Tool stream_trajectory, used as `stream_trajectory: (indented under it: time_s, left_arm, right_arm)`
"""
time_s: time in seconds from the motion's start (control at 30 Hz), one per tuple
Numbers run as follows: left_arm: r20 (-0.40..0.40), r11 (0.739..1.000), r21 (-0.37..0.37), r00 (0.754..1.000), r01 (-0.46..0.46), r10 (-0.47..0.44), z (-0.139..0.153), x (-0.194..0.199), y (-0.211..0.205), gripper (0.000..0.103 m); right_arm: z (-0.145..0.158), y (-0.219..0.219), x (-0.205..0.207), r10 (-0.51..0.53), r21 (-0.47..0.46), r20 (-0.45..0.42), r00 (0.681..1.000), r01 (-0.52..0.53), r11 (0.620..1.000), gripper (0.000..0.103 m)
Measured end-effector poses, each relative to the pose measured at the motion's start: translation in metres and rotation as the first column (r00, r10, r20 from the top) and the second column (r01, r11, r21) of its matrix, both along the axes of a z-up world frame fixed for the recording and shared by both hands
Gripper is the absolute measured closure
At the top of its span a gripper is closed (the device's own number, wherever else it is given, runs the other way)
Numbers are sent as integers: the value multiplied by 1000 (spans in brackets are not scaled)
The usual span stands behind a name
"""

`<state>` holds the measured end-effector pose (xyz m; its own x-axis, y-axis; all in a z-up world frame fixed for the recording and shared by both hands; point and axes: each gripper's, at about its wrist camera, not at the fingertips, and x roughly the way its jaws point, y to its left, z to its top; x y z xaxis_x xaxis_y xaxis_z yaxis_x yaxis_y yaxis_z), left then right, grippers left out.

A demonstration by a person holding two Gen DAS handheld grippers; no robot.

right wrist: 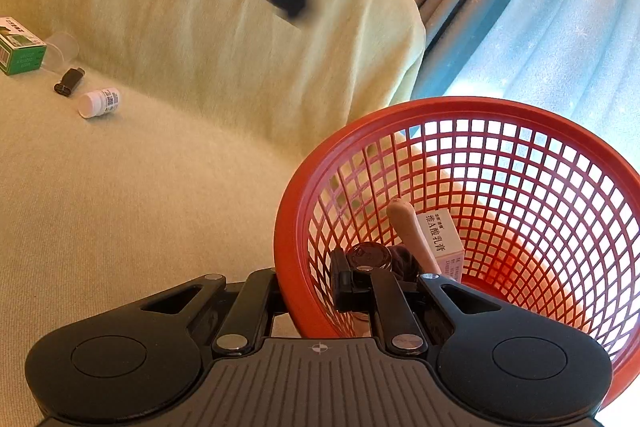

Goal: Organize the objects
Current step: 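Withdraw the open left gripper and move it to the white pill bottle, then grasp the white pill bottle with the left gripper and lift it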

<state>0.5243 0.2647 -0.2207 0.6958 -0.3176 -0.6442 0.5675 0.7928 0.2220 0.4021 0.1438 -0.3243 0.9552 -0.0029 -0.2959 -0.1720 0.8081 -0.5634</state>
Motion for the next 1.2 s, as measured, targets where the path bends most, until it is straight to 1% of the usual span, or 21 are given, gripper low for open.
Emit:
stream_trajectory:
  time_s: [0.07,0.13,0.17,0.2,0.23,0.3,0.33,0.4,0.5,0.57,0.6,0.7,0.77,0.83,0.9,1.0,1.03,1.1,1.17,1.2]
  left_arm:
    - [5,997,10,997,-72,72,-2,2,27,67]
    - [0,990,13,990,-140,140,-7,-1,54,57]
    - [-5,983,5,983,-181,181,-10,0,66,49]
    - [-21,975,-4,975,-220,220,-14,2,76,43]
    - [-38,969,-4,968,-249,249,-20,4,85,40]
    - [-47,957,8,956,-289,289,-33,5,95,36]
    - [-57,954,12,953,-298,298,-40,6,99,35]
    - [-66,953,20,951,-303,304,-56,10,99,28]
    - [-64,963,63,961,-263,267,-77,16,91,25]
    - [-67,966,108,967,-236,244,-92,22,86,25]
    - [-75,965,117,967,-235,245,-97,25,85,25]
    - [-102,961,112,959,-253,264,-111,33,81,25]
    - [-110,954,97,950,-283,293,-119,40,78,28]
    - [-125,944,80,937,-319,327,-125,48,78,36]
    - [-135,937,61,927,-344,350,-131,55,78,47]
    - [-153,927,43,915,-372,374,-139,61,79,53]
    - [-163,928,41,914,-370,372,-141,60,79,55]
    - [-178,932,59,915,-357,361,-146,61,78,67]
    - [-181,940,87,923,-330,341,-149,58,77,75]
    - [-181,945,94,928,-312,325,-149,56,76,76]
  right_arm:
    - [0,-1,-1,0,-1,0,1000,0,1000,96]
    - [0,0,0,0,-4,0,1000,0,1000,96]
    - [0,0,0,0,-4,0,1000,0,1000,96]
    - [0,-2,-3,0,-5,1,1000,0,1000,96]
    - [0,-2,-2,0,-7,0,1000,0,1000,96]
    - [-1,-1,-1,-1,-8,1,1000,1,1000,96]
    - [0,-3,-3,-1,-7,1,1000,1,1000,96]
    - [0,-3,-3,0,-8,1,1000,0,1000,96]
    - [0,-4,-4,5,-14,2,1000,-5,1000,96]
    - [0,-4,-5,8,-18,3,1000,-7,1000,96]
    - [0,-4,-4,8,-18,3,1000,-8,1000,96]
    - [0,-4,-3,5,-17,3,1000,-5,1000,96]
    - [0,-3,-3,4,-20,1,1000,-4,1000,96]
    - [0,-3,-4,5,-22,1,1000,-5,1000,96]
    - [0,-3,-4,7,-23,3,1000,-7,1000,96]
    - [0,-4,-4,10,-26,3,1000,-10,1000,96]
    - [-1,-4,-4,10,-27,3,1000,-10,1000,96]
    - [-1,-4,-4,10,-29,2,1000,-10,1000,96]
    - [-2,-3,-4,9,-30,2,1000,-9,1000,96]
    - [-2,-4,-5,9,-30,2,1000,-9,1000,96]
